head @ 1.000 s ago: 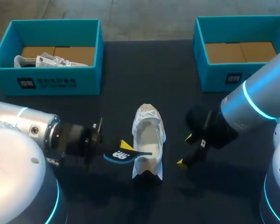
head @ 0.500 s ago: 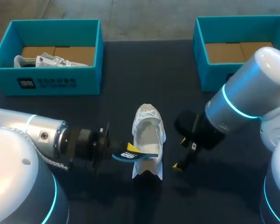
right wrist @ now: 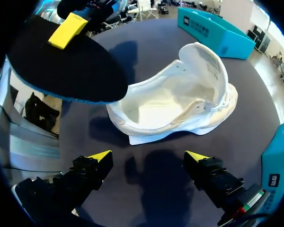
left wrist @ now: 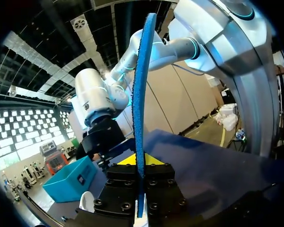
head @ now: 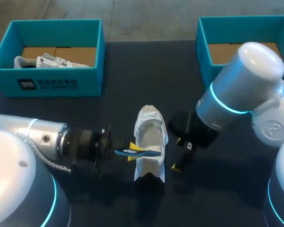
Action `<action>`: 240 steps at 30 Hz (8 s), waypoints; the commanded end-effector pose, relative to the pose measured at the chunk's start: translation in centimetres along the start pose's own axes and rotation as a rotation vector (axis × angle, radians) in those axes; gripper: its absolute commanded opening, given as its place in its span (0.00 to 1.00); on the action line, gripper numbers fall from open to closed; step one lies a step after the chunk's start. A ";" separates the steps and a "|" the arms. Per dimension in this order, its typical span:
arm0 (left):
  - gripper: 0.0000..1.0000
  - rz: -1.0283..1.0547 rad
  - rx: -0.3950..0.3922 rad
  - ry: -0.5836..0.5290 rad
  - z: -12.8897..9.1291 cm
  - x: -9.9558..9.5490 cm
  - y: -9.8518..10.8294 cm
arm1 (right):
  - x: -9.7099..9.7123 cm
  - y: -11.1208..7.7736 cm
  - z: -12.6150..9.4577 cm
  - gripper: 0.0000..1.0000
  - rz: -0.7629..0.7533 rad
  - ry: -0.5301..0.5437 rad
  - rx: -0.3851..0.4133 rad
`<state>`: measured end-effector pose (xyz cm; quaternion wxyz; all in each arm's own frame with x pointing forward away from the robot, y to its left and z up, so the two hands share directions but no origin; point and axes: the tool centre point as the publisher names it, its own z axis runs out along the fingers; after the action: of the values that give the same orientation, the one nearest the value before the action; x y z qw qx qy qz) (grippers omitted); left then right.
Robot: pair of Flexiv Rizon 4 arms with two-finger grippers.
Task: Take the shoe out of the shoebox, open the shoe tongue, remove and reinsert the insole, then place the shoe into the shoebox
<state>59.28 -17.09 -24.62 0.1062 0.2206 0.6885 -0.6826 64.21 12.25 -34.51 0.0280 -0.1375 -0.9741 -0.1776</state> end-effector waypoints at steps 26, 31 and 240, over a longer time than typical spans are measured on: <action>0.00 -0.021 0.001 -0.068 -1.2 -0.5 0.5 | -1.1 1.2 1.2 1.00 -0.047 0.008 0.038; 0.00 -0.027 0.009 -0.044 0.0 -0.5 1.2 | -1.1 1.2 1.2 1.00 -0.047 0.008 0.038; 0.11 0.090 -0.210 -0.100 1.2 -2.5 11.5 | -1.1 1.2 1.2 1.00 -0.047 0.008 0.038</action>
<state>66.57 -19.23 -34.01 0.1960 0.2039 0.7381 -0.6125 65.74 13.38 -35.28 0.0325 -0.1124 -0.9799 -0.1613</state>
